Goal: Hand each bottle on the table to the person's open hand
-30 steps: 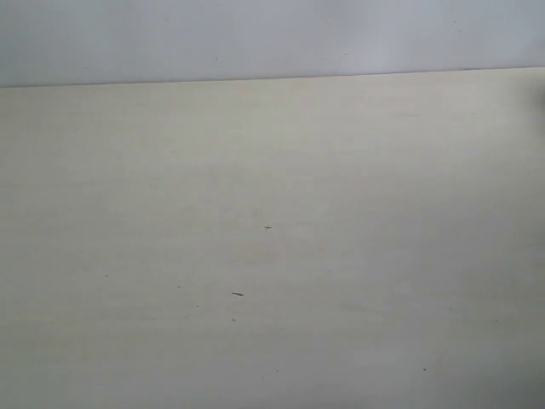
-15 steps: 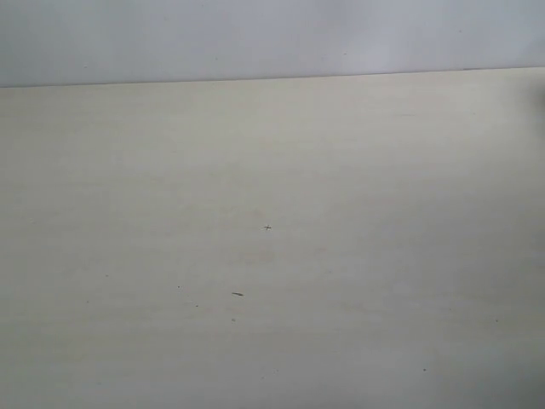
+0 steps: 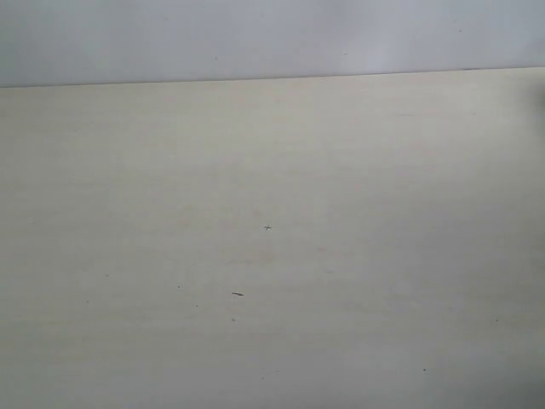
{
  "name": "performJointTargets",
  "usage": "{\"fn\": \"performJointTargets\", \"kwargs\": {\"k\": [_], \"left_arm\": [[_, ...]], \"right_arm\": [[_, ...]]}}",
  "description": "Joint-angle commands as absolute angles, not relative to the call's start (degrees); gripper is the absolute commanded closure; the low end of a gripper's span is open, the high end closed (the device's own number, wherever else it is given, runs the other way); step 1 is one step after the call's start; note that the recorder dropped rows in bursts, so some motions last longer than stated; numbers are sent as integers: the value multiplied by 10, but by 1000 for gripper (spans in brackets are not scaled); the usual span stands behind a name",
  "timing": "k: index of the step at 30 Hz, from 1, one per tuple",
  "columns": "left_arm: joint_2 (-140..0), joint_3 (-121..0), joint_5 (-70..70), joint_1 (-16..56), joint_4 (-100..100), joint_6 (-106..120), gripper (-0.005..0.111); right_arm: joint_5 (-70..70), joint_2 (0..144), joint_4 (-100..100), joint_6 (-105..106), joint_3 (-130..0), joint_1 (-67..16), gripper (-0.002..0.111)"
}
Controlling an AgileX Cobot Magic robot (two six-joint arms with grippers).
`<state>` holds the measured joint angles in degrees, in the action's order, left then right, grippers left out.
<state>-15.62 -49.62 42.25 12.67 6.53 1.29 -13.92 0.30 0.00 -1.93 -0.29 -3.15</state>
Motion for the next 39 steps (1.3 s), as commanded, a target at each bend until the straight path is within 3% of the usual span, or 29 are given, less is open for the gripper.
{"fn": "performJointTargets", "kwargs": {"k": [1, 19, 29, 33, 39], "left_arm": [[-154, -494, 423, 126, 67, 14, 107], [-154, -490, 423, 126, 67, 14, 107], [-145, -345, 410, 126, 65, 13, 107], [-140, -268, 257, 126, 61, 16, 107], [-132, -162, 149, 126, 59, 108, 107]], "right_arm": [[-136, 0, -4, -17, 0, -33, 108], [-136, 0, -4, -17, 0, -33, 108], [-136, 0, -4, -17, 0, -33, 108], [-136, 0, -4, -17, 0, -33, 108], [-136, 0, -4, -17, 0, -33, 108]]}}
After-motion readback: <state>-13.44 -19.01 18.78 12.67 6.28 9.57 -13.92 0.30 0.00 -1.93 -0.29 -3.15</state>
